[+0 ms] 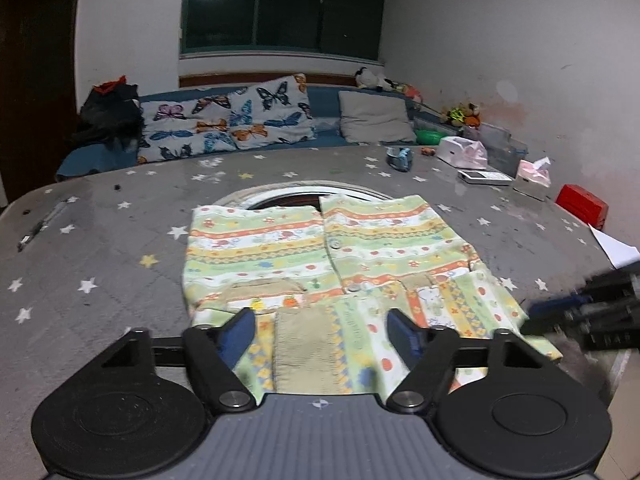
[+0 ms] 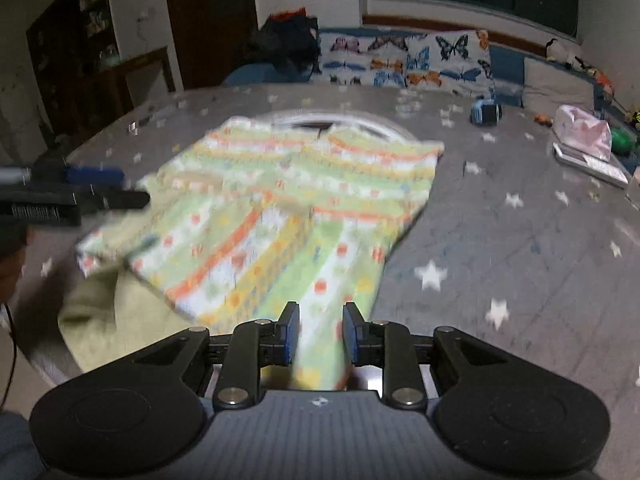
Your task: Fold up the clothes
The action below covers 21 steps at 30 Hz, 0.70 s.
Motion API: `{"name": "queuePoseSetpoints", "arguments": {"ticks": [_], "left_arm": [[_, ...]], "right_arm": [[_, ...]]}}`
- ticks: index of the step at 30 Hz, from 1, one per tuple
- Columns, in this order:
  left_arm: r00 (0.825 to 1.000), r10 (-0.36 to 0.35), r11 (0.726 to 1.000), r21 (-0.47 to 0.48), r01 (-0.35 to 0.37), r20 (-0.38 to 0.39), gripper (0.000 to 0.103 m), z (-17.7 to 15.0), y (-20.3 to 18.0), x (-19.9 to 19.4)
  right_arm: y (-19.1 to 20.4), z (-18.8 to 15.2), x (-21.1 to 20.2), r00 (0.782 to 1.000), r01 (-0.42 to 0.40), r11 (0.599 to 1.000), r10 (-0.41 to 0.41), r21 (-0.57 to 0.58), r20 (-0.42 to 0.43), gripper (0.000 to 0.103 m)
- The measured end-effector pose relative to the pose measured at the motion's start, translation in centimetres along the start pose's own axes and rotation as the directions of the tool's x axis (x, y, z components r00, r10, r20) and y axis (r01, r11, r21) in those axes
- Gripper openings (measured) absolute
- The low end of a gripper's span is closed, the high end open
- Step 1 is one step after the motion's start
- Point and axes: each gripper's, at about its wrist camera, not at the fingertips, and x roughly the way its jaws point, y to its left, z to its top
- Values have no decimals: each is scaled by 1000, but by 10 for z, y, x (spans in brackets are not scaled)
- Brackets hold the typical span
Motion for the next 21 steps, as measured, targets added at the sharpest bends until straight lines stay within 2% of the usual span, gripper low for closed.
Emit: {"name": "queuePoseSetpoints", "arguments": {"ticks": [5,10,12,17,21], "left_arm": [[999,-28,999,22,29,-25,45,2,-3,15],[996,-33,999,37,36,-79,41,-3,3,31],[994,-28,998,45,33,-101,37,-7,6,37],[997,-15,999,42,18,-79,37,-5,7,28],[998,15,999,52,-11,-67,37,-6,10,21]], "right_arm": [[-2,27,25,998,5,1000,-5,-4,63,24],[-14,32,54,999,25,999,-25,30,28,24],[-17,28,58,1000,29,999,-29,34,10,24],[-7,26,46,999,32,999,-32,-13,29,30],[9,29,40,999,-23,999,26,-48,45,31]]}}
